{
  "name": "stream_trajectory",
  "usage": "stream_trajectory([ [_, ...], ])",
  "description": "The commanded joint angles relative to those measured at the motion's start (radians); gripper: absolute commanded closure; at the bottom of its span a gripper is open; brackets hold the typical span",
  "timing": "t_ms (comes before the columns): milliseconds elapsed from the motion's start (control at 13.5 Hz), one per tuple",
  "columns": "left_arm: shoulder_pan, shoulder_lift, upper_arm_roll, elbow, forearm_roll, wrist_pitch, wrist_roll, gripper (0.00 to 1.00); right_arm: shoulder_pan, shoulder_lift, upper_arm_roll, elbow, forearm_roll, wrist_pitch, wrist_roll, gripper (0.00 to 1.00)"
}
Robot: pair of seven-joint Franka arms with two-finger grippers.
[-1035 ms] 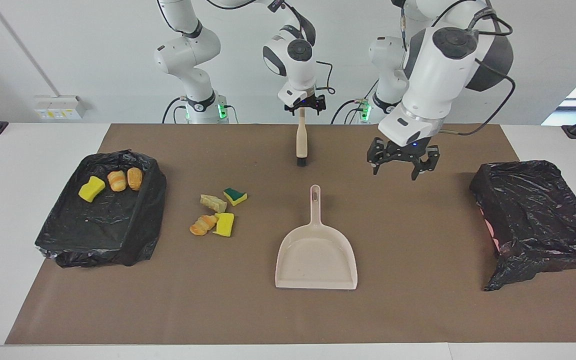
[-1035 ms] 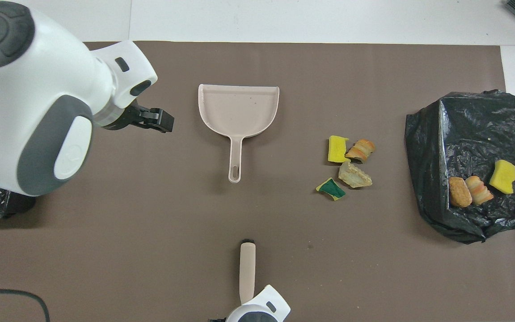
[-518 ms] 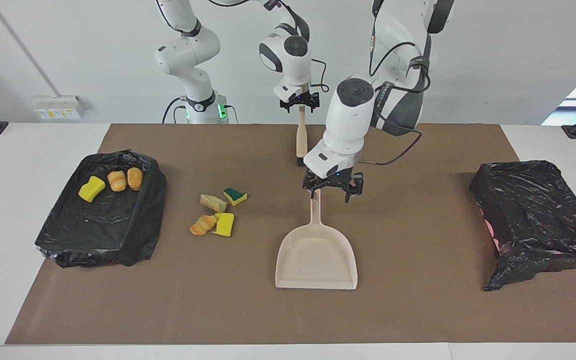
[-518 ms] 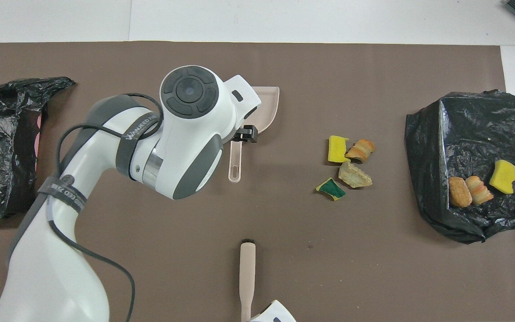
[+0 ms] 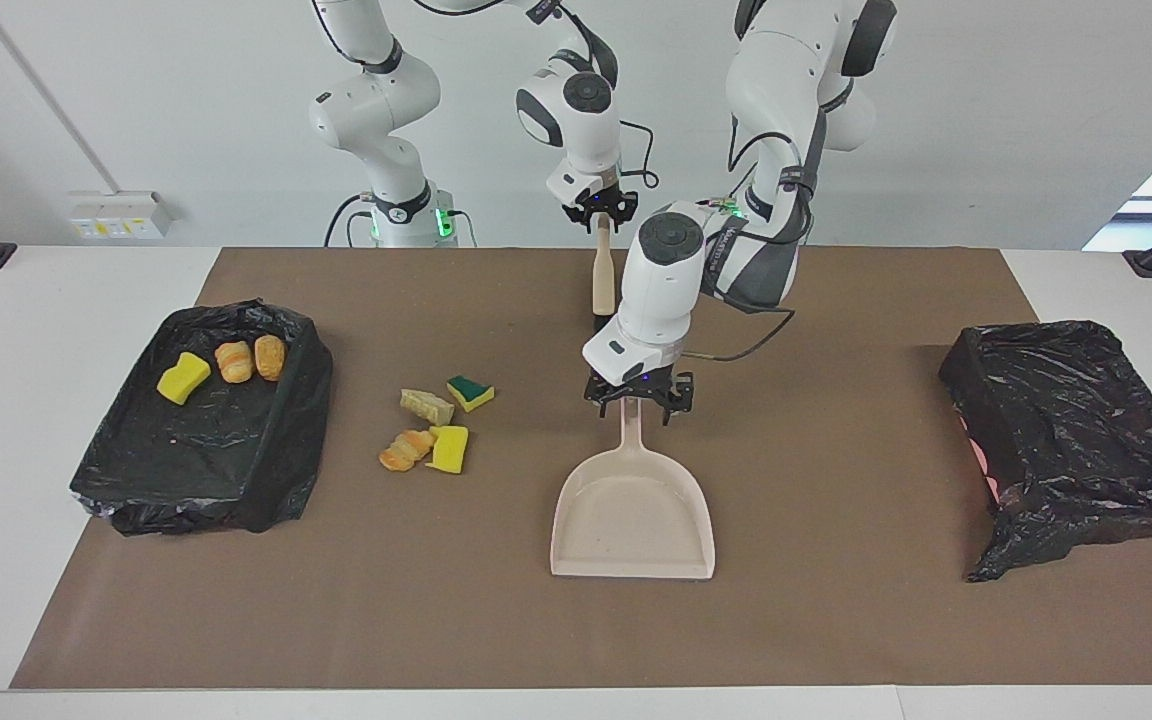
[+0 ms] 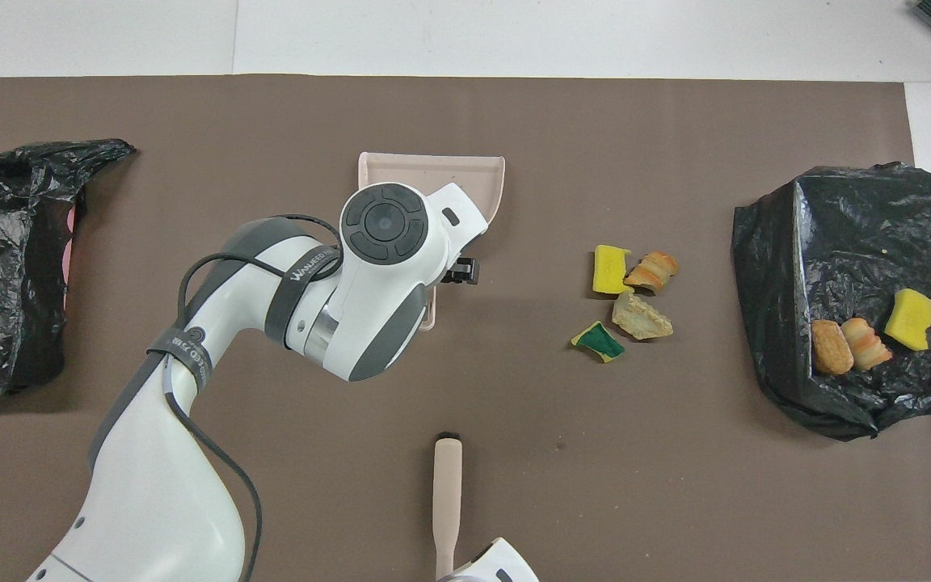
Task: Sweep and dump trash in bin
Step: 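Drag the dustpan with the left gripper while the right gripper brings the brush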
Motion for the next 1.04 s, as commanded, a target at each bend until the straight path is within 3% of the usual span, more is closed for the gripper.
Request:
stream_trajectory([
  [0,-0.019,-0.007,0.015,-0.032,0.006,0.009,-0.019,0.00,0.013,-0.001,-0.002,-0.014,0.019,0.040,0.028,1.00],
  [148,-0.013,-0.014,0.013,-0.047,0.003,-0.008,-0.022,0.00,0.000,0.022,-0.003,0.003,0.014,0.030,0.016,1.00],
  [296,-0.014,-0.017,0.015,-0.056,0.003,-0.021,-0.031,0.15,-0.001,0.022,-0.008,0.015,0.010,0.014,0.017,1.00],
  [444,-0.016,-0.017,0.013,-0.056,0.003,-0.011,-0.030,0.40,-0.030,-0.013,-0.014,0.035,-0.007,-0.066,0.022,1.00],
  [666,-0.019,-0.016,0.015,-0.052,0.004,-0.010,-0.030,0.90,-0.128,-0.094,-0.012,0.064,-0.075,-0.215,0.010,1.00],
  [740,-0.020,-0.016,0.015,-0.046,0.015,-0.010,-0.019,1.00,-0.165,-0.116,-0.012,0.069,-0.102,-0.261,-0.011,1.00],
  [961,-0.014,-0.020,0.022,-0.026,0.059,-0.011,-0.002,1.00,-0.292,-0.147,-0.014,0.116,-0.179,-0.400,-0.109,1.00],
])
